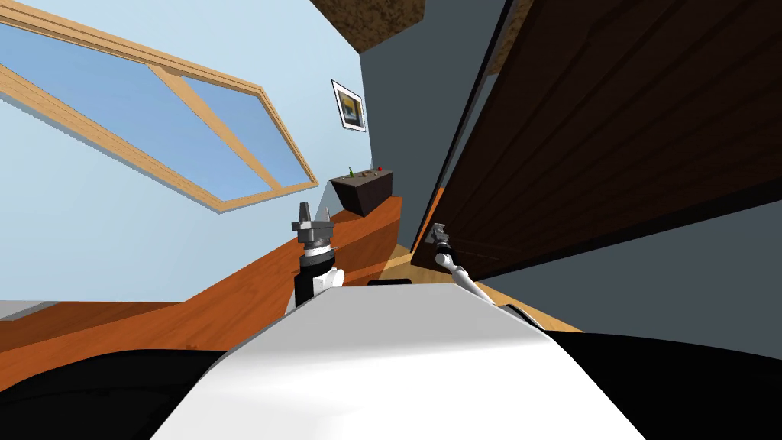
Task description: Pull the door open
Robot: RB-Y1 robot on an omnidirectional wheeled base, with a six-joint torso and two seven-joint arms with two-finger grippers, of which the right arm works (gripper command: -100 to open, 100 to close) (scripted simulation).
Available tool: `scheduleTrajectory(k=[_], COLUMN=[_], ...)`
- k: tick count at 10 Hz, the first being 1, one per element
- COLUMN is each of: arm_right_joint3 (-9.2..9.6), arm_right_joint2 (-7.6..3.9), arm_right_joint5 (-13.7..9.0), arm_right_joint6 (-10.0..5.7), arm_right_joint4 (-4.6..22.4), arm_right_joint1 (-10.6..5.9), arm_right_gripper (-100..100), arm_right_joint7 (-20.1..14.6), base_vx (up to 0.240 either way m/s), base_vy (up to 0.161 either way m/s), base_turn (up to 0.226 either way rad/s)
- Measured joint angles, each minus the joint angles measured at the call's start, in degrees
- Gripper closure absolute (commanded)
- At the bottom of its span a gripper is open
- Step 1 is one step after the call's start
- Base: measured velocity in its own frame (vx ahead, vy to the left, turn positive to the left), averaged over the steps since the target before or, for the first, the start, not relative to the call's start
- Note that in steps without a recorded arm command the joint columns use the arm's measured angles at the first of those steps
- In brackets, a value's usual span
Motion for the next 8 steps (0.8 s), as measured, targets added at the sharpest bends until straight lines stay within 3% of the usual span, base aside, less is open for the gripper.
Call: scheduleTrajectory(k=[5,7,8], arm_right_joint3=[3.41,4.76,5.04], arm_right_joint2=[-2.86,-4.2,-4.14], arm_right_joint5=[-0.1,-0.14,-0.12], arm_right_joint6=[-0.11,-0.33,-0.2], arm_right_joint4=[-2.14,-2.7,-2.69], arm_right_joint1=[1.76,2.38,2.56], arm_right_gripper=[100,100,100], arm_right_joint7=[-3.6,-5.22,-5.38], base_vx=[-0.25,-0.157,-0.14], base_vy=[-0.062,-0.049,-0.025], base_turn=[0.15,0.068,0.098])
